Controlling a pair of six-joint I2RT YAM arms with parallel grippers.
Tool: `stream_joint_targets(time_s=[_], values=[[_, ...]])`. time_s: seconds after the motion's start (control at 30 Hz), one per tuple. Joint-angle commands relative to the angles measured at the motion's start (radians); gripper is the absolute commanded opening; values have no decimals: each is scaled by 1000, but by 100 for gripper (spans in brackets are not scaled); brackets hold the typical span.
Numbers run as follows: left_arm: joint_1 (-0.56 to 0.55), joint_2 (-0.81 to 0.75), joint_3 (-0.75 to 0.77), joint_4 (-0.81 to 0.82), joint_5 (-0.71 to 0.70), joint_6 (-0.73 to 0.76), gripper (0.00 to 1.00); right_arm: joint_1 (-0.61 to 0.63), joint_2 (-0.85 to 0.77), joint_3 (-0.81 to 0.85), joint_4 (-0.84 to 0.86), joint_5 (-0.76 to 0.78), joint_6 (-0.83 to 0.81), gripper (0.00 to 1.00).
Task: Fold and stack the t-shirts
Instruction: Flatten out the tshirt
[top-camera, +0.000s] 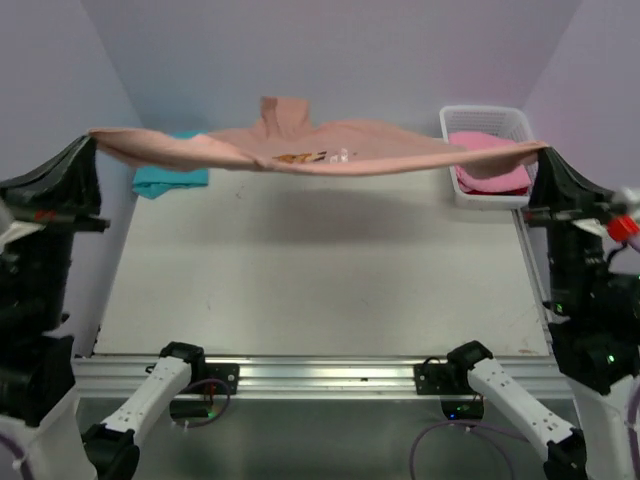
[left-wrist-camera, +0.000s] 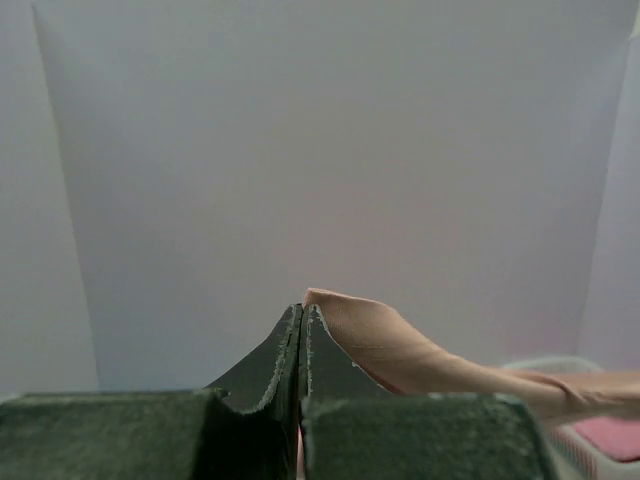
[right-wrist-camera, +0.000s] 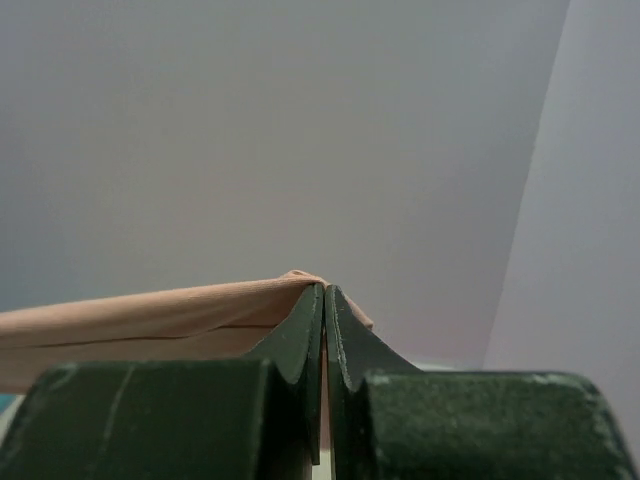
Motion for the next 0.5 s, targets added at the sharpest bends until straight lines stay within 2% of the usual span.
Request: stream_joint_targets(time_s=[0.0,0.17,0.27,0.47], values=[[-3,-20,15,-33,23,-34,0,2,-73,-1,-92,-119,44,0],[0,12,66,-33,63,-62,0,-1,-54,60,-140,-57,51,0],[0,95,141,-30,26,-38,0,0,32,94,-119,38,35,0],[-1,311,150,42,-69,7,0,0,299,134,-21,164,25,0]])
